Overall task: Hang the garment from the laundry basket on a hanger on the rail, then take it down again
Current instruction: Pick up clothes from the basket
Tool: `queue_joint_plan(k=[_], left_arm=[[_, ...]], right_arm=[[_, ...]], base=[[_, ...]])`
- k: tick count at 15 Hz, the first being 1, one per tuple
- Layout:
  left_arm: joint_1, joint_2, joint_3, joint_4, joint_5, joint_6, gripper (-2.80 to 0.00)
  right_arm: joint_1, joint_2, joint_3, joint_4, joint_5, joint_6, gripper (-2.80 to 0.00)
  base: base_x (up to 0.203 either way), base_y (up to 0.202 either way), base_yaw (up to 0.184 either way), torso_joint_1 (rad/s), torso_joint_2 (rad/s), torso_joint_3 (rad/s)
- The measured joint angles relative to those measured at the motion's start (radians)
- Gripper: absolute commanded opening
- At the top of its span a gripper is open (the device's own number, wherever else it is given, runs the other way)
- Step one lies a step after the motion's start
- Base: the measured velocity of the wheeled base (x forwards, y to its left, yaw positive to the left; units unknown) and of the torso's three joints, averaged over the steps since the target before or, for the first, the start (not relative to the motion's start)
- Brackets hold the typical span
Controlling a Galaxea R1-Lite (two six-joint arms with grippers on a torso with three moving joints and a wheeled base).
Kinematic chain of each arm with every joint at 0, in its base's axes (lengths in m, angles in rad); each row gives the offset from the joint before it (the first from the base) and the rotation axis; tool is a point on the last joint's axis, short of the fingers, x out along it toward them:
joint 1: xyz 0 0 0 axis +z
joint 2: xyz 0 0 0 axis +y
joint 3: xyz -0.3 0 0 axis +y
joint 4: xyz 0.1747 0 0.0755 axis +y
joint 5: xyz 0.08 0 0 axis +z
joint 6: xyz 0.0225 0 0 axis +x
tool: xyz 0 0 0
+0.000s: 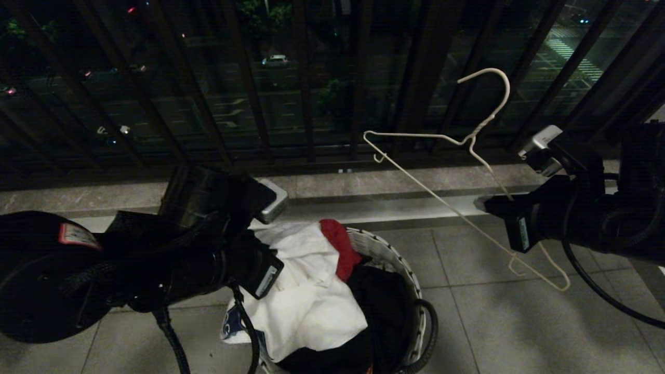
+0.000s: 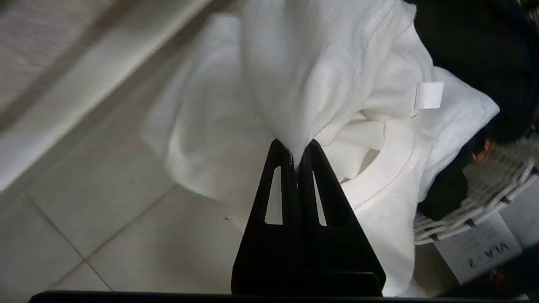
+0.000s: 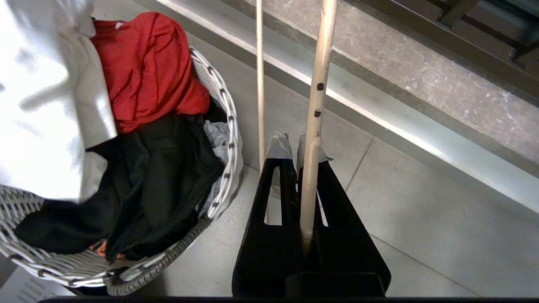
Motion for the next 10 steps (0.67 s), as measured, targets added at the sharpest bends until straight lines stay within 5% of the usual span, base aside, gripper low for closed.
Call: queue_joint_plan(k=[10], left_arm=[[0.073, -0.004, -0.009, 0.192, -0.003, 0.112, -2.8]], right_arm=[[-0.008, 0.0, -0.003, 0.0, 0.0, 0.001, -2.8]], base=[[0.0, 0.0, 0.0, 0.0, 0.0, 0.0]])
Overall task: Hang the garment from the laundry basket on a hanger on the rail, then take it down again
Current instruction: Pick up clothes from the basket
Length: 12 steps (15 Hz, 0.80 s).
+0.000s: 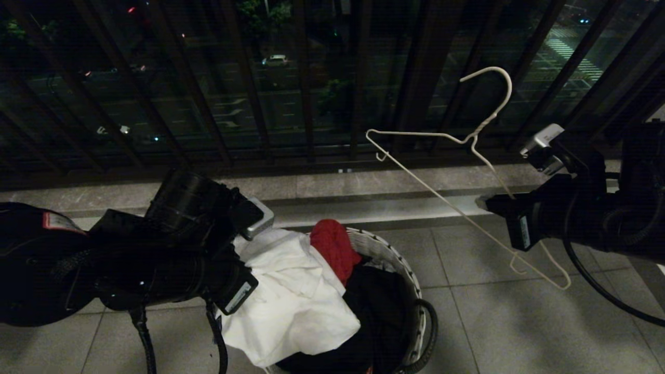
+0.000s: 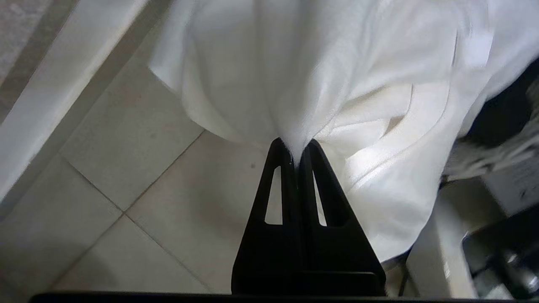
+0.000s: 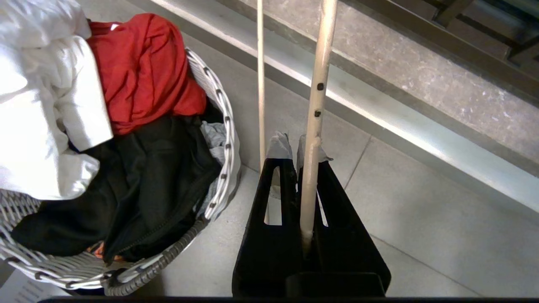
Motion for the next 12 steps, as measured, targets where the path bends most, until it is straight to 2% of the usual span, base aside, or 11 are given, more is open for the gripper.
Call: queue_joint_plan(k=[1, 2, 9, 11, 12], left_arm=[[0.0, 0.005, 0.009, 0.001, -0.001, 0.017, -2.8], [-0.001, 0.01, 0.015, 0.0, -0.001, 0.024, 0.0], [-0.005, 0.013, 0.024, 0.001, -0.007, 0.028, 0.0], [-0.013, -0.01, 0.017, -0.005, -0.039, 0.021, 0.0], [-0.019, -0.024, 0.009, -0.006, -0.061, 0.007, -2.8]], right_arm=[[0.0, 0.0, 0.0, 0.0, 0.0, 0.0, -2.8], [0.0, 0.0, 0.0, 0.0, 0.0, 0.0, -2.8], [-0.006, 0.0, -0.003, 0.0, 0.0, 0.0, -2.8], [-0.006, 0.0, -0.003, 0.0, 0.0, 0.0, -2.8], [-0.006, 0.0, -0.003, 0.0, 0.0, 0.0, -2.8]], base=[[0.0, 0.0, 0.0, 0.0, 0.0, 0.0], [0.0, 0.0, 0.0, 0.0, 0.0, 0.0], [0.0, 0.0, 0.0, 0.0, 0.0, 0.0], [0.0, 0.0, 0.0, 0.0, 0.0, 0.0], [0.0, 0.0, 0.0, 0.0, 0.0, 0.0]])
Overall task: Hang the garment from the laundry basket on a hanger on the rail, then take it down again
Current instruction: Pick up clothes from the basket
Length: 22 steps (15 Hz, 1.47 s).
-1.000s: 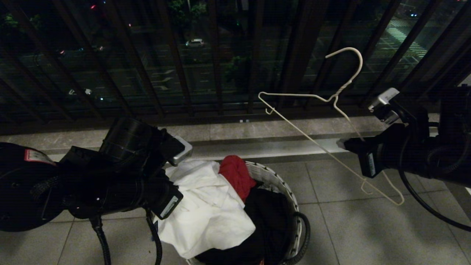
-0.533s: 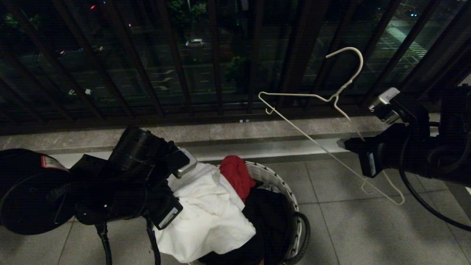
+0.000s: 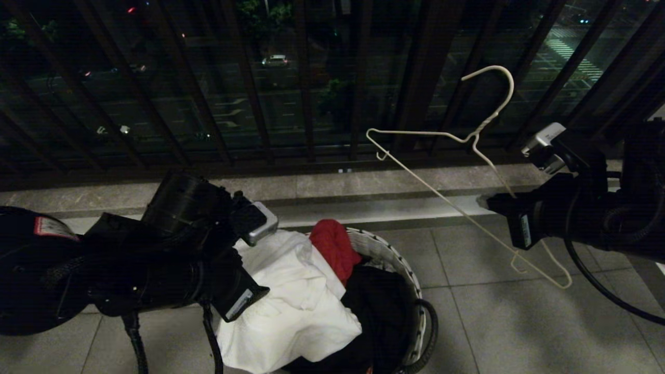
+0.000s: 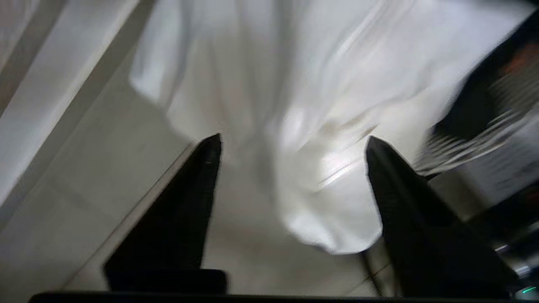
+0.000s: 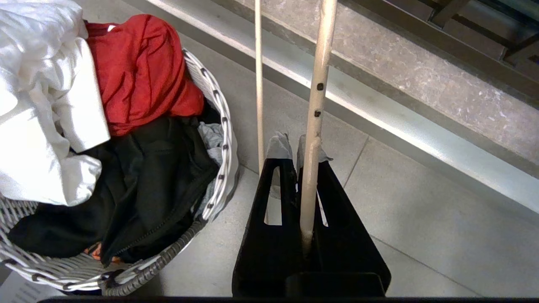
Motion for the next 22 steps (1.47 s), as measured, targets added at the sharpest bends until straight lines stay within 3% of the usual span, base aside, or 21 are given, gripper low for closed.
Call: queue_joint_plan(k=[2, 6, 9, 11, 13, 14, 17, 22], left_arm=[[-0.022, -0.017, -0.011, -0.001, -0.012, -0.044, -2.8], [-0.078, -0.019, -0.014, -0.002, -0.011, -0.058, -2.8], [-0.128, 0.001, -0.044, -0.002, 0.004, -0.053, -2.8], [-0.171, 0.026, -0.085, 0.004, 0.05, -0.042, -2.8], [-0.199, 0.063, -0.122, 0.008, 0.087, 0.008, -2.8], [-0.21, 0.085, -0.134, 0.008, 0.108, 0.054, 0.0], [-0.229, 0.126, -0.139, 0.008, 0.183, 0.155, 0.0], [-0.239, 0.154, -0.143, 0.002, 0.24, 0.264, 0.0]], right_arm=[[0.0, 0.0, 0.0, 0.0, 0.0, 0.0, -2.8], [0.0, -0.001, 0.0, 0.0, 0.0, -0.001, -2.8], [-0.001, -0.002, -0.001, 0.0, 0.0, -0.001, -2.8], [-0.001, -0.002, -0.001, 0.0, -0.001, -0.001, -2.8], [-0.003, -0.002, -0.001, 0.0, -0.001, -0.001, -2.8], [-0.007, -0.003, -0.001, 0.0, -0.001, -0.001, -2.8], [-0.031, -0.004, -0.005, -0.036, -0.002, 0.0, -2.8], [-0.043, -0.007, -0.003, -0.042, -0.003, 0.0, -2.8]], base=[[0.0, 0.0, 0.0, 0.0, 0.0, 0.0], [0.0, 0.0, 0.0, 0.0, 0.0, 0.0], [0.0, 0.0, 0.0, 0.0, 0.0, 0.0], [0.0, 0.0, 0.0, 0.0, 0.0, 0.0], [0.0, 0.0, 0.0, 0.0, 0.0, 0.0], [0.0, 0.0, 0.0, 0.0, 0.0, 0.0], [0.0, 0.0, 0.0, 0.0, 0.0, 0.0], [0.0, 0.0, 0.0, 0.0, 0.0, 0.0]])
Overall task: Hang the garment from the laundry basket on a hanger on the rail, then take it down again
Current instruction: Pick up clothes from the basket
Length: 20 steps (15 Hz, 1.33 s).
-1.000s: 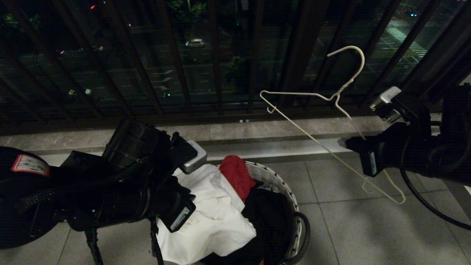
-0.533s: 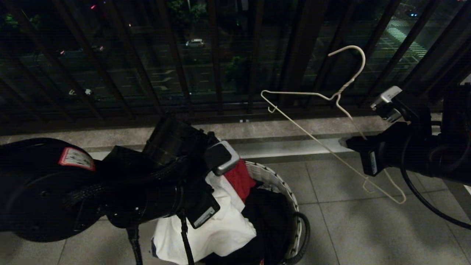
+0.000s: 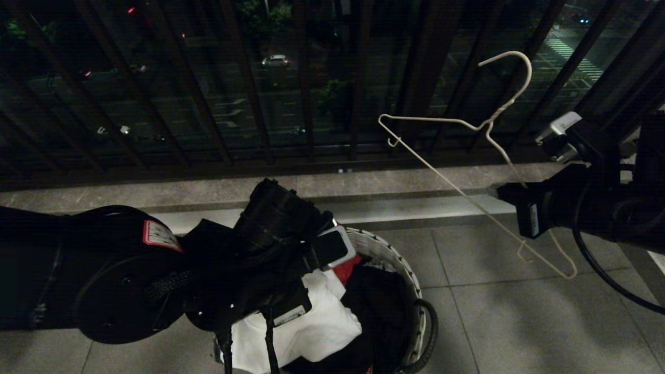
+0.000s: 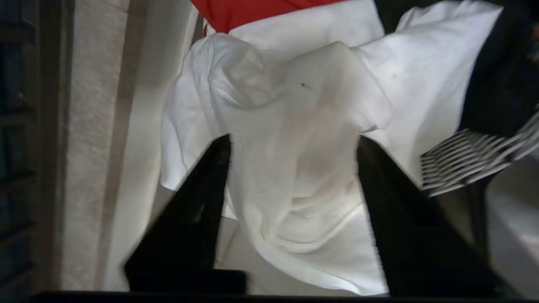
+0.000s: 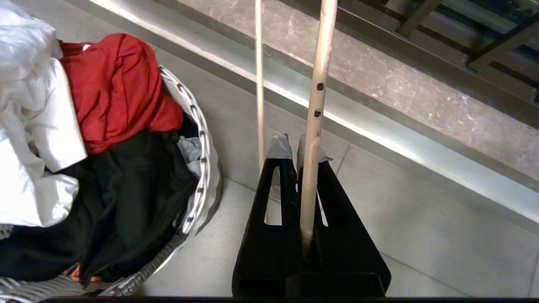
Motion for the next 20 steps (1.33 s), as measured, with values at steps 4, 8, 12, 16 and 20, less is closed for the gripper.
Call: queue_joint_plan(k=[4, 8, 12, 16, 20], left_arm=[[0.004, 0.065, -0.034, -0.004, 0.056, 0.03, 0.0], [0.01, 0.143, -0.097, -0.005, 0.115, 0.033, 0.0], [0.061, 0.173, -0.128, -0.005, 0.211, 0.055, 0.0], [0.144, 0.14, -0.17, -0.005, 0.224, 0.061, 0.0], [0.156, 0.058, -0.175, -0.004, 0.224, 0.06, 0.0]], right_arm=[[-0.003, -0.003, -0.001, -0.001, 0.001, 0.0, -2.8], [-0.006, -0.004, -0.001, -0.001, 0.001, 0.0, -2.8], [-0.009, -0.006, -0.001, -0.001, 0.001, 0.0, -2.8], [-0.009, -0.008, -0.001, -0.001, 0.002, 0.0, -2.8], [-0.009, -0.008, 0.0, 0.0, 0.003, -0.001, -2.8]], base=[[0.0, 0.0, 0.0, 0.0, 0.0, 0.0], [0.0, 0.0, 0.0, 0.0, 0.0, 0.0], [0.0, 0.0, 0.0, 0.0, 0.0, 0.0], [0.0, 0.0, 0.0, 0.0, 0.0, 0.0], [0.0, 0.0, 0.0, 0.0, 0.0, 0.0]])
